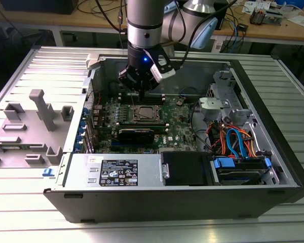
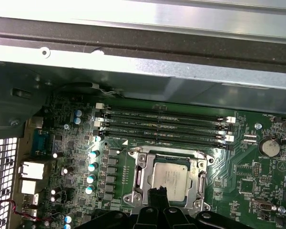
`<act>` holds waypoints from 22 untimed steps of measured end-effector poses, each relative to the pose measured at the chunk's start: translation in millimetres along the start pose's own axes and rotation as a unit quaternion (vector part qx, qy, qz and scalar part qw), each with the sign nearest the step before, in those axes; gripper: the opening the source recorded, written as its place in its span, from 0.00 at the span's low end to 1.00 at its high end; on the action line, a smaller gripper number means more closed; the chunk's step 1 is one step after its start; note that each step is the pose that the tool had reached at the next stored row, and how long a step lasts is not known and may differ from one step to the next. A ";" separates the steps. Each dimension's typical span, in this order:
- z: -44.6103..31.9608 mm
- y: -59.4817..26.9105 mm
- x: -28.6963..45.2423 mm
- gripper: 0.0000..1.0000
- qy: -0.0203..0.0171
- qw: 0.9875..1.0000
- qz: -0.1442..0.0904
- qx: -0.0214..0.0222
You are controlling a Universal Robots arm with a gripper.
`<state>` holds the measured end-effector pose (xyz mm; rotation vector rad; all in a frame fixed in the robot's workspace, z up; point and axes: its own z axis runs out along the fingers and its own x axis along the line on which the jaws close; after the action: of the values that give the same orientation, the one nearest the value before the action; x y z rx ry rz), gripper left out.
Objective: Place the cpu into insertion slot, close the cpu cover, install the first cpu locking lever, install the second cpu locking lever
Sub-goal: 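Install the first cpu locking lever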
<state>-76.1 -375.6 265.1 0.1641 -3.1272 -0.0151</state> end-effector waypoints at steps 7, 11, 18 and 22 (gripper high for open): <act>0.0 0.6 6.3 0.11 0.000 1.000 0.000 0.000; 0.1 1.3 12.1 0.11 0.000 1.000 0.000 0.000; 0.3 3.3 32.0 0.11 -0.002 1.000 0.000 0.000; 0.4 4.6 40.6 0.11 -0.004 1.000 0.001 0.000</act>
<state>-117.0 -375.3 265.1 0.1610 -3.1356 -0.0154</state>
